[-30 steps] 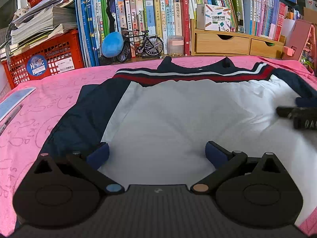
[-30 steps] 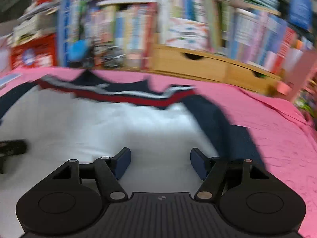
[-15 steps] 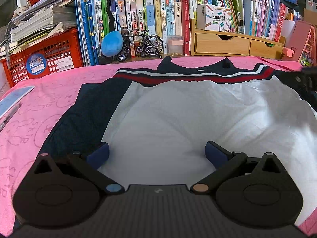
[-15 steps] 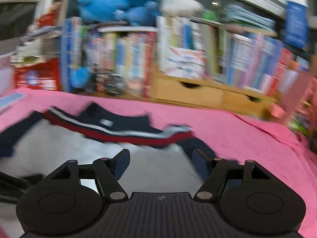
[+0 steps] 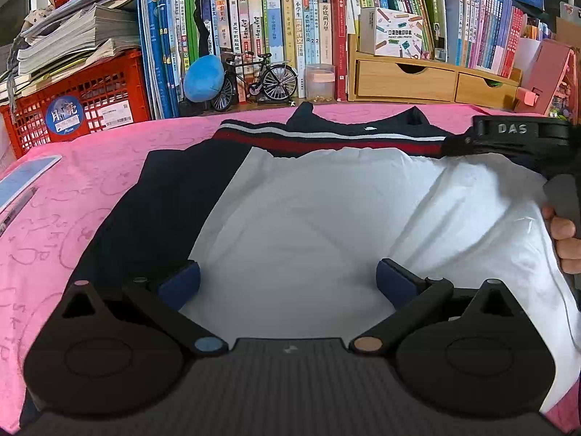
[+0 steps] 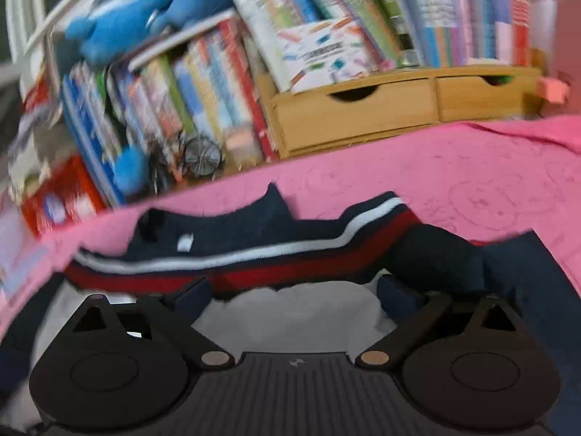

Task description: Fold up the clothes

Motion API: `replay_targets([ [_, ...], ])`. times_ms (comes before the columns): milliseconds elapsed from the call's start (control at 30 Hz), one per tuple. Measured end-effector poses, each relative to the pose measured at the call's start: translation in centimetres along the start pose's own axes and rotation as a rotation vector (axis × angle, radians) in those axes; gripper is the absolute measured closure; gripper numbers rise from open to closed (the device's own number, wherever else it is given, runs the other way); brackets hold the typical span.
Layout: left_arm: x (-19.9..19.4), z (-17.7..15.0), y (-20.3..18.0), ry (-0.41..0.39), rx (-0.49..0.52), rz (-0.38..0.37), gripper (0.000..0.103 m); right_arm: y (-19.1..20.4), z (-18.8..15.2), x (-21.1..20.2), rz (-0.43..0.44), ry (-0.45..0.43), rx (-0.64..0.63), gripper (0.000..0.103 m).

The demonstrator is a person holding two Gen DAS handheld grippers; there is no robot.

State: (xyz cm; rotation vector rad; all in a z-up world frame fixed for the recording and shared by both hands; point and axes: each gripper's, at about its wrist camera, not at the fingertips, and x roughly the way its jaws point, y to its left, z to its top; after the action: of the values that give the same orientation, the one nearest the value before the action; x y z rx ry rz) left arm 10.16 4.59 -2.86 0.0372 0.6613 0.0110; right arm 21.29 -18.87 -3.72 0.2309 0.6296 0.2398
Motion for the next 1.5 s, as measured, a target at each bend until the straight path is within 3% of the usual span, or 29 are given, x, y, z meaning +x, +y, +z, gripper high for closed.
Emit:
replay_targets([
  [267,0.0,0.0,0.0,0.001,0.003,-0.003,0.0,-2.4,0.3,-0.8,-0.093,-0.04,0.071,0.005],
  [300,0.0,0.0,-0.1,0.001,0.004,-0.002,0.0,-2.1,0.5,-0.3,-0.106,-0.016,0.05,0.0],
  [433,-0.7,0.2,0.4,-0.001,-0.005,-0.013,0.0,0.1,0.6,1.2,-0.204,0.049,-0.072,0.0],
  [500,-1.9,1.0,1.0,-0.001,-0.023,-0.023,0.0,0.2,0.3,1.3,-0.209,0.052,-0.079,0.0],
  [600,-4.3,3.6,2.1,-0.1,-0.037,-0.035,0.0,0.1,0.3,1.3,-0.209,0.052,-0.077,0.0],
  [700,-3.4,6.5,2.0,-0.16,0.022,0.042,0.0,0.2,0.3,1.2,-0.217,0.056,-0.084,0.0],
  [867,3.7,7.9,1.6,-0.023,0.119,0.217,0.0,0.2,0.3,1.3,-0.217,0.056,-0.084,0.0],
  [933,5.9,6.8,2.2,0.016,0.134,0.258,0.0,0.2,0.3,1.3,-0.218,0.057,-0.085,0.0],
  [1167,6.7,5.3,5.2,0.013,-0.008,0.187,0.0,0.3,0.4,1.3,-0.221,0.06,-0.089,0.0],
  [1300,6.7,5.3,5.4,0.016,-0.03,0.18,0.0,0.6,0.5,1.1,-0.231,0.062,-0.109,0.0],
  [1433,5.5,5.0,5.4,0.01,-0.023,0.195,0.0,2.3,-0.1,-3.4,-0.262,0.034,-0.18,0.0],
  [1500,4.1,4.7,5.5,-0.003,-0.035,0.212,0.0,3.4,-1.6,-7.8,-0.183,-0.013,-0.21,0.0],
])
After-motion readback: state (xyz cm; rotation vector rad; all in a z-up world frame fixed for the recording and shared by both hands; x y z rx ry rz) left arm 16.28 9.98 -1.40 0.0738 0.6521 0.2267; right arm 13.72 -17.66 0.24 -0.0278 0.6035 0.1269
